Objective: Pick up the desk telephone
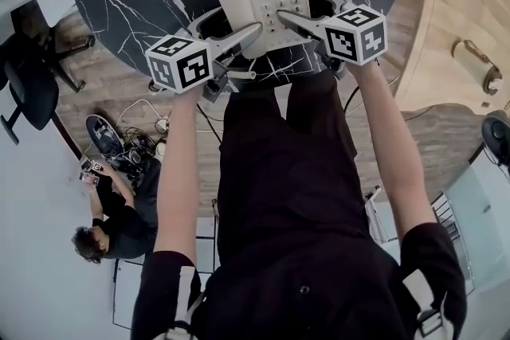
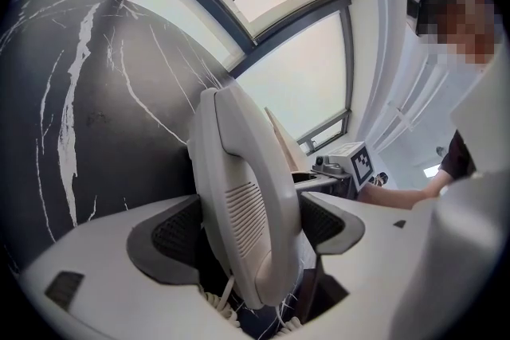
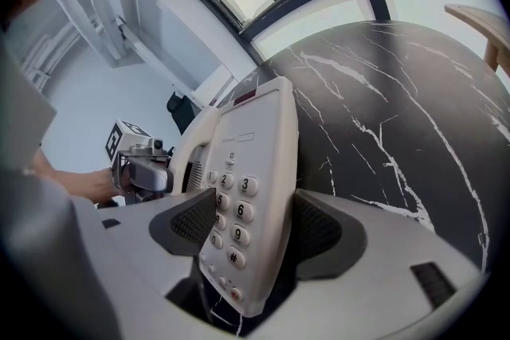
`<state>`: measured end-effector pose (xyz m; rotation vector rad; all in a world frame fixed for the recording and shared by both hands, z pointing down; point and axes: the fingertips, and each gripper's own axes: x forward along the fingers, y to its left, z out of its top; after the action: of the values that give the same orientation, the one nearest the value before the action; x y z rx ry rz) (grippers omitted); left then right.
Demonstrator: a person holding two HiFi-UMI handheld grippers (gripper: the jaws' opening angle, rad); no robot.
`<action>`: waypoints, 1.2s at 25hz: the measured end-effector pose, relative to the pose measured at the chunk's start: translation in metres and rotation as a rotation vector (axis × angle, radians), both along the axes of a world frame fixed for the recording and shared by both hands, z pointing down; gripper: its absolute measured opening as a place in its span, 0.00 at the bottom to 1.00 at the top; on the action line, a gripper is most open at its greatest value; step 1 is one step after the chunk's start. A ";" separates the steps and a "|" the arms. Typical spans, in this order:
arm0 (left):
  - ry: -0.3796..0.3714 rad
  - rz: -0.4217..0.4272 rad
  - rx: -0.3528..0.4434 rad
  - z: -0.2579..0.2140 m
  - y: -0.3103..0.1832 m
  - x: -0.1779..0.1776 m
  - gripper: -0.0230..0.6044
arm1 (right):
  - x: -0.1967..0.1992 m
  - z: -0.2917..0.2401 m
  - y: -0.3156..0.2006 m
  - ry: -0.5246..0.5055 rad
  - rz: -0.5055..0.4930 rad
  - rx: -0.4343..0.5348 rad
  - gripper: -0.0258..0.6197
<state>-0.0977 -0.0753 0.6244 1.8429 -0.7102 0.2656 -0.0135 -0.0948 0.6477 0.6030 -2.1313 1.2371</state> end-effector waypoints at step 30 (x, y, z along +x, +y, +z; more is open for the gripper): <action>-0.021 -0.123 0.229 -0.136 -0.048 -0.050 0.66 | -0.051 -0.130 -0.059 -0.128 0.107 0.137 0.54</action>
<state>-0.1475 -0.1237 0.4880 2.0054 -0.8950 0.1272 -0.0649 -0.1540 0.5176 0.7226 -2.3310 1.2228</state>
